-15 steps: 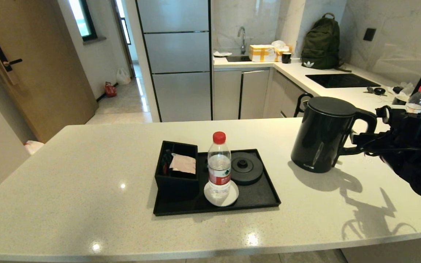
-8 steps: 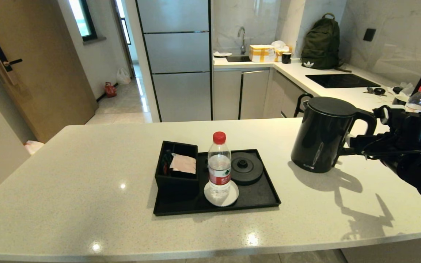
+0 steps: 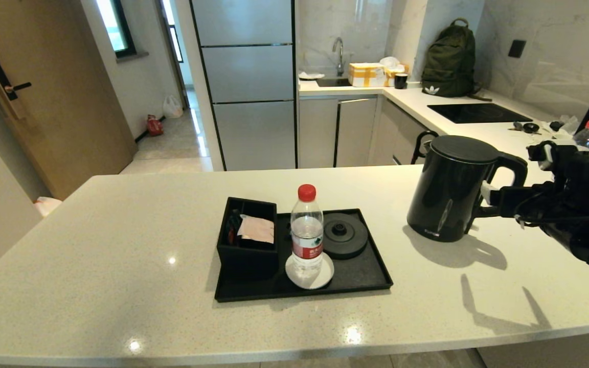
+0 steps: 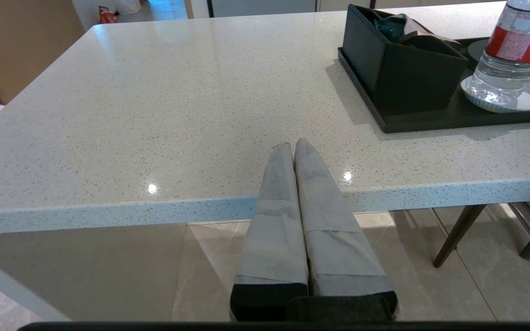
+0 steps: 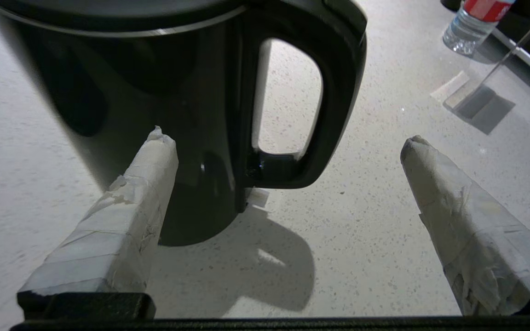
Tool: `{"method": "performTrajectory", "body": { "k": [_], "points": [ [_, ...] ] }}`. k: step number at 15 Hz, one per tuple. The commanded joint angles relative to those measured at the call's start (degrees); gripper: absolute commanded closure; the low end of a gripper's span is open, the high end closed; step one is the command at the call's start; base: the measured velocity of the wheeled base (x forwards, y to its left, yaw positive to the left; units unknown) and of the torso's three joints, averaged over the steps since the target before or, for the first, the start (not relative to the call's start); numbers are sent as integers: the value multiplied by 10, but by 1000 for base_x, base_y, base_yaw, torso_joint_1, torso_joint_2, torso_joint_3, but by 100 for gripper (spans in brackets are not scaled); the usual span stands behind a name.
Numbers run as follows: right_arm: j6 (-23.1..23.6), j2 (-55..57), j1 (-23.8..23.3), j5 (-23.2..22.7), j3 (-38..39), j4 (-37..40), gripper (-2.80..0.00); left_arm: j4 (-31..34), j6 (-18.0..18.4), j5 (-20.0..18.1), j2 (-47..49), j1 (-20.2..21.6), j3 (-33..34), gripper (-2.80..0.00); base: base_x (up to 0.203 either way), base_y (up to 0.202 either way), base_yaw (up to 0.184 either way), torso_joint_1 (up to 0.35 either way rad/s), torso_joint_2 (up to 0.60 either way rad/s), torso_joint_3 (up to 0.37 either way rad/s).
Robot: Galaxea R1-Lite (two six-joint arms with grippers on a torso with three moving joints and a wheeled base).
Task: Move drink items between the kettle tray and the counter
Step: Pick up the bottled water
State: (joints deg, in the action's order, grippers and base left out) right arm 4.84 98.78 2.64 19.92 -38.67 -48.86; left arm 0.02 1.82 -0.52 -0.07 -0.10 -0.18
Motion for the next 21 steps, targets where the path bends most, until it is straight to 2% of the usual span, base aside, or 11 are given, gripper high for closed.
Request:
{"method": "performTrajectory", "body": {
  "k": [1,3,6,8,11,13,15,17,18,21],
  "points": [
    [-2,-90,29,0,13,32,-280,0,0,0,1,0,0,0,0,0,0,0,0,0],
    [-18,-144,61,-1,24,91,-280,0,-1,0,1,0,0,0,0,0,0,0,0,0],
    [-33,-196,78,-9,23,151,-280,0,-1,0,1,0,0,0,0,0,0,0,0,0],
    [-38,-279,86,-33,13,234,-280,0,-1,0,1,0,0,0,0,0,0,0,0,0],
    [-44,-346,99,-52,-3,349,-280,0,0,0,1,0,0,0,0,0,0,0,0,0],
    [-49,-348,114,-53,1,357,-280,0,-1,0,1,0,0,0,0,0,0,0,0,0],
    [-62,-345,150,-65,6,384,-280,0,0,0,1,0,0,0,0,0,0,0,0,0],
    [-72,-349,202,-138,10,414,-280,0,0,0,1,0,0,0,0,0,0,0,0,0],
    [-76,-350,224,-158,14,425,-280,0,0,0,1,-1,0,0,0,0,0,0,0,0],
    [-80,-348,266,-164,37,425,-280,0,-1,0,1,0,0,0,0,0,0,0,0,0]
  ]
}}
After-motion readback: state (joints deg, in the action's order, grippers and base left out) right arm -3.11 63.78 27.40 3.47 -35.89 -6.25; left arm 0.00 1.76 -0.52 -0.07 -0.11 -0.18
